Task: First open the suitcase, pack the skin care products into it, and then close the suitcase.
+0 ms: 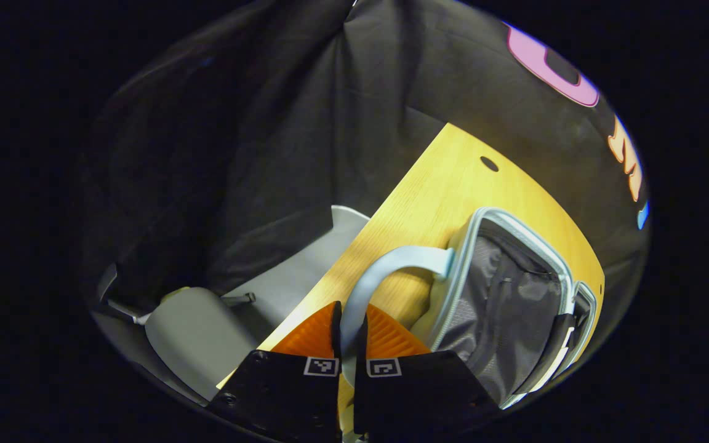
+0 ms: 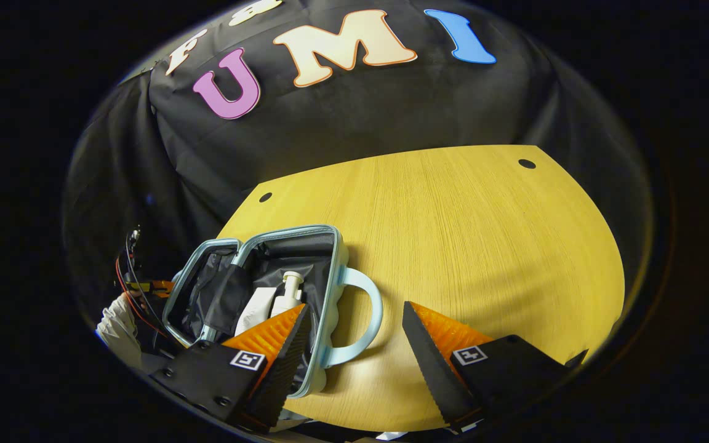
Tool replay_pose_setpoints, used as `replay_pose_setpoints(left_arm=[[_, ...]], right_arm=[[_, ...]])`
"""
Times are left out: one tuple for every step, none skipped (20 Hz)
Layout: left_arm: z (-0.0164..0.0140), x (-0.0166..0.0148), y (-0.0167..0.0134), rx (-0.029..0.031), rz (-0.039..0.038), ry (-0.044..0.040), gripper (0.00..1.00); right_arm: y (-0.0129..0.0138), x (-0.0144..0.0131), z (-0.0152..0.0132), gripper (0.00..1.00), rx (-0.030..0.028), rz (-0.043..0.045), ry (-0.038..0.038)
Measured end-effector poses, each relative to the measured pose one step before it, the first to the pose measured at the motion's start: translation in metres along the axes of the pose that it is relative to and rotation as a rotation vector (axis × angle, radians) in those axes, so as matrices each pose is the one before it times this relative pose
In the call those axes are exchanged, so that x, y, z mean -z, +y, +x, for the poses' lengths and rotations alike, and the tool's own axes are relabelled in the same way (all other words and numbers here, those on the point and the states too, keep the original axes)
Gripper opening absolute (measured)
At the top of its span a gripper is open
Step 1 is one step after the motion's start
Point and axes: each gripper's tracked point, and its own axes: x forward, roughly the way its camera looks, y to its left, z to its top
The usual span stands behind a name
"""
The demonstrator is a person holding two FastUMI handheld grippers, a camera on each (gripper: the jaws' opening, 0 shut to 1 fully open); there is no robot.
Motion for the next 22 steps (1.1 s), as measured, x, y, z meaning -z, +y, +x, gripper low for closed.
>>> replay_pose_setpoints(left_arm=[[-0.00916, -0.00766, -0.00014, -0.01202, 0.04397, -0.02019, 0.02], [-0.01653, -0.01042, -0.00196, -0.01514, 0.05387, -0.03006, 0.01], [-0.01223, -0.01028, -0.00373, 0.00154, 0.02122, -0.02446, 0.00], [-0.01332, -0.00954, -0.00717, 0.00573, 0.00989, -0.02848, 0.00], [-0.01439, -0.01056, -0.00515, 0.00392, 0.01009, -0.02134, 0.00], [-0.01673, -0.01280, -0.00755, 0.00558, 0.00902, -0.02353, 0.00], [-0.01503, -0.01088, -0.00719, 0.01352, 0.00868, -0.02512, 0.00], [-0.01498, -0.01193, -0.00800, 0.01166, 0.01295, -0.02338, 0.00], [-0.01283, -0.00915, -0.00859, 0.00647, 0.01374, -0.02018, 0.00], [-0.00612, -0.00394, -0.01745, 0.00616, 0.01606, -0.02109, 0.00], [-0.00878, -0.00592, -0.01476, 0.01234, 0.01443, -0.01720, 0.00], [-0.00738, -0.00682, -0.01244, 0.00538, 0.01542, -0.02148, 0.00], [-0.01188, -0.00874, -0.01266, -0.00063, 0.01651, -0.02462, 0.00], [-0.00610, -0.00572, -0.01530, 0.01092, 0.01852, -0.03221, 0.00], [-0.00789, -0.00622, -0.01338, 0.01240, 0.01971, -0.02296, 0.00], [-0.00809, -0.00565, -0.01387, 0.01146, 0.01388, -0.01521, 0.00], [-0.00933, -0.00900, -0.02138, 0.02542, 0.01092, -0.02552, 0.00], [-0.01028, -0.01126, -0.02576, 0.03438, 0.00709, -0.02613, 0.00], [-0.00292, -0.00627, -0.02806, 0.04517, 0.00343, -0.01919, 0.00], [-0.00055, 0.00019, -0.01423, 0.01581, 0.00061, -0.00172, 0.00], [0.00015, -0.00347, -0.01370, 0.02252, 0.00059, -0.01157, 0.00], [0.00004, -0.00132, -0.01192, 0.01615, -0.00298, -0.00462, 0.00]], right_arm=[[-0.00040, 0.00002, -0.00028, 0.95, -0.00387, -0.00344, -0.00353], [-0.00074, -0.00126, -0.00203, 0.95, -0.01044, -0.00049, -0.00428], [-0.00089, -0.00226, -0.00309, 0.95, -0.00850, 0.00125, -0.00569], [-0.00056, -0.00181, -0.00320, 0.95, -0.00986, -0.00034, -0.00421], [-0.00055, 0.00128, 0.00118, 0.95, -0.00645, -0.00294, -0.00571], [-0.00024, -0.00032, -0.00185, 0.95, -0.00917, -0.00225, -0.00722], [-0.00104, 0.00001, -0.00246, 0.95, -0.00778, -0.00012, -0.00812], [-0.00211, -0.00025, -0.00310, 0.95, -0.00673, 0.00152, -0.00621], [-0.00248, -0.00094, -0.00359, 0.95, -0.00695, 0.00363, -0.00760], [-0.00312, -0.00188, -0.00332, 0.95, -0.00633, 0.00513, -0.00900], [-0.00339, -0.00171, -0.00360, 0.95, -0.00435, 0.00547, -0.01161], [-0.00398, -0.00310, -0.00456, 0.95, -0.00374, 0.00574, -0.01280], [-0.00420, -0.00287, -0.00379, 0.95, -0.00251, 0.00550, -0.01242], [-0.00791, -0.00406, -0.00624, 0.95, -0.00147, 0.00675, -0.01790], [-0.00628, -0.00323, -0.00409, 0.95, -0.00046, 0.00674, -0.00841], [-0.00523, -0.00233, -0.00507, 0.95, -0.00117, 0.00844, -0.00725], [-0.00832, -0.00283, -0.00452, 0.95, 0.00157, 0.00802, -0.01350], [-0.00970, -0.00234, -0.00489, 0.95, 0.00305, 0.00543, -0.01028], [-0.01200, -0.00474, -0.00988, 0.94, 0.00062, 0.01338, -0.01236], [-0.00671, -0.00137, -0.00370, 0.95, 0.00289, 0.00895, -0.00600], [-0.00675, -0.00153, -0.00391, 0.95, 0.00404, 0.00892, -0.00541], [-0.00710, -0.00164, -0.00324, 0.95, 0.00386, 0.00891, -0.00416]])
